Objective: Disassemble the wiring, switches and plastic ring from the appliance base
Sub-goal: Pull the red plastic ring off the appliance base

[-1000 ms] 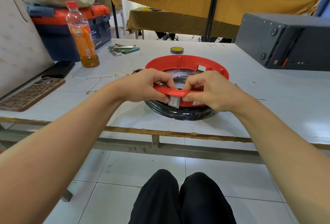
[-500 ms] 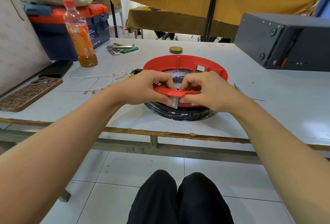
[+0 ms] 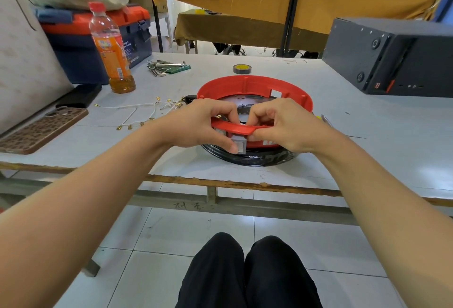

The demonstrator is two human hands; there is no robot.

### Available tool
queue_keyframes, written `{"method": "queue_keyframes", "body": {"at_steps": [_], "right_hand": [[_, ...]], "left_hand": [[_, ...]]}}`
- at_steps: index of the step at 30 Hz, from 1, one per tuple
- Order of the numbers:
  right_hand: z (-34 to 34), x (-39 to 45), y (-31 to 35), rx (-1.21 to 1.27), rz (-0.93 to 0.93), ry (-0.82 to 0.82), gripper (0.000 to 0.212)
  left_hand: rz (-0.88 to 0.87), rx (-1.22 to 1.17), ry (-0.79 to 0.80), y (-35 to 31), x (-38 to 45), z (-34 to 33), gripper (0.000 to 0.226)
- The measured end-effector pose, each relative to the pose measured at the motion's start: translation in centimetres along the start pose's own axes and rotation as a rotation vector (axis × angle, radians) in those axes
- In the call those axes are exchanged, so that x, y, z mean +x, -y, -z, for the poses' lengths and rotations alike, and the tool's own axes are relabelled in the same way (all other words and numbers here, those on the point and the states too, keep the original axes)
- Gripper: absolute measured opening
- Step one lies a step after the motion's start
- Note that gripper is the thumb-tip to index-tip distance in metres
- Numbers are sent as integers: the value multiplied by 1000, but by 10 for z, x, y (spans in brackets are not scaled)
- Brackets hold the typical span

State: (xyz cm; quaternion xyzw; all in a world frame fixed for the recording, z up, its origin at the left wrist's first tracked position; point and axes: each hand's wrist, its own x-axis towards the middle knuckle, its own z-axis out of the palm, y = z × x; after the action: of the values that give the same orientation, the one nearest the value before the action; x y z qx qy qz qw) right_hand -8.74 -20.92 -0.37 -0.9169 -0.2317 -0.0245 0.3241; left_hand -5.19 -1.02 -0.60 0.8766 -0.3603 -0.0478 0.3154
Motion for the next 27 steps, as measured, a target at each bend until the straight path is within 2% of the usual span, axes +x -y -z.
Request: {"method": "queue_keyframes", "body": {"at_steps": [11,17,21,24,27], "right_hand": [[1,-1,2,-14,-25,3,12],[-3,0,0,-17,-25,-36,12],[-7,1,1,-49,-22,-101,20],[-9,6,2,-91,-30,-122,24],[-10,12,0,-98,-47,-119,19]], "left_hand": [[-15,52,-14,1,-2,4,27],[21,152,-227,2,-13,-4,45],[78,241,-420,1,-20,-13,51],[94,204,-506,-1,-22,-22,45],[98,99,-567,-1,-24,-30,32]]}}
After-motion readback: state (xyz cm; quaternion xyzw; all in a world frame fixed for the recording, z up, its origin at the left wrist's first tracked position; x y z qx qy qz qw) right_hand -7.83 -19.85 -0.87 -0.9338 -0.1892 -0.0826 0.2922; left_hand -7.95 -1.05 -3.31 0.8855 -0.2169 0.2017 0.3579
